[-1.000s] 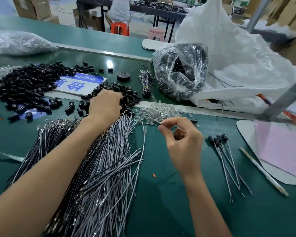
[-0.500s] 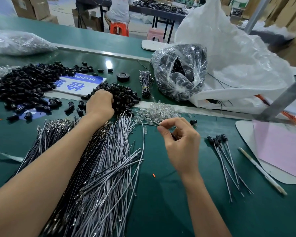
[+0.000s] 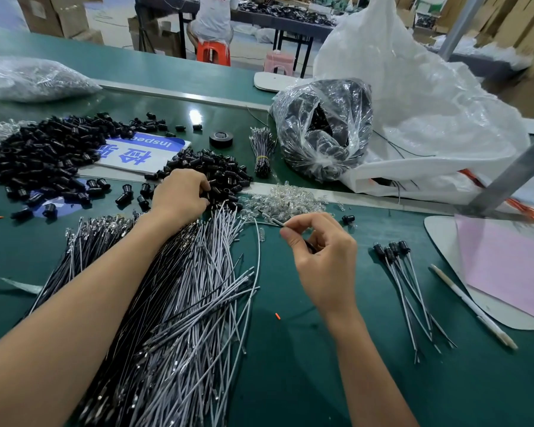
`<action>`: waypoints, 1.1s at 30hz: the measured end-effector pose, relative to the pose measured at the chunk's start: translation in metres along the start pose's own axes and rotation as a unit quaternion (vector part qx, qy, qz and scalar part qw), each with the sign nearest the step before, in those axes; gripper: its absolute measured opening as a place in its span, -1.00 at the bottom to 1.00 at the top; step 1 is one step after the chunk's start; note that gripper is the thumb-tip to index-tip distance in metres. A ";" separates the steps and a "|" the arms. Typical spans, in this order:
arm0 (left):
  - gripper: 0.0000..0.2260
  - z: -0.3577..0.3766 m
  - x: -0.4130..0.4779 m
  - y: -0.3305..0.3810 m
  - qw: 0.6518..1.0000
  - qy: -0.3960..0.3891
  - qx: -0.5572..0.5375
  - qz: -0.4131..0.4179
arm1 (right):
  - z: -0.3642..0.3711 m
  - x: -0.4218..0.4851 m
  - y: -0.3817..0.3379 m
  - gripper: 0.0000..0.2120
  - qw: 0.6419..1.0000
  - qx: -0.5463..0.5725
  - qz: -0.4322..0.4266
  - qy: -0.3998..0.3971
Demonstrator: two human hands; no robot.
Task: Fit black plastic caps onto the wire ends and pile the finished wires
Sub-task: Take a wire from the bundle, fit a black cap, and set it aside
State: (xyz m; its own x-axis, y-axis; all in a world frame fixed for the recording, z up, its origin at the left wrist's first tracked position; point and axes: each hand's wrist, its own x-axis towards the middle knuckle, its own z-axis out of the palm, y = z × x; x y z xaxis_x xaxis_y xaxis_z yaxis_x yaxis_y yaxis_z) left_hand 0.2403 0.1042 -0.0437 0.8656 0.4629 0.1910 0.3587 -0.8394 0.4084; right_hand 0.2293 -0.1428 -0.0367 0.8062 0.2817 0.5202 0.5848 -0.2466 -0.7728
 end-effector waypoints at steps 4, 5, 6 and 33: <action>-0.80 -0.013 -0.025 0.017 0.993 0.034 -0.110 -0.004 | -0.001 0.001 0.000 -0.79 1.000 0.004 0.003 0.011; -0.80 -0.017 -0.036 0.023 0.986 0.027 -0.166 -0.008 | -0.001 0.001 0.000 -0.80 1.000 0.004 0.002 0.009; -0.80 -0.020 -0.047 0.029 0.975 0.015 -0.221 -0.015 | -0.001 0.001 -0.001 -0.81 1.000 0.006 0.002 0.005; -0.79 -0.016 -0.116 0.049 0.753 -0.053 -0.655 -0.020 | -0.006 0.001 -0.005 -0.88 0.982 0.100 0.122 -0.107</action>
State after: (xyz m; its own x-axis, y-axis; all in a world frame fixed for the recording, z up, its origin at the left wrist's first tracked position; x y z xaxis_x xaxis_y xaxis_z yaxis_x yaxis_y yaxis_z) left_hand 0.1518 0.0141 -0.0317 0.9115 0.3960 0.1113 -0.2074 0.2087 0.9557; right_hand 0.2276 -0.1468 -0.0300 0.8701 0.4309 0.2395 0.3306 -0.1498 -0.9318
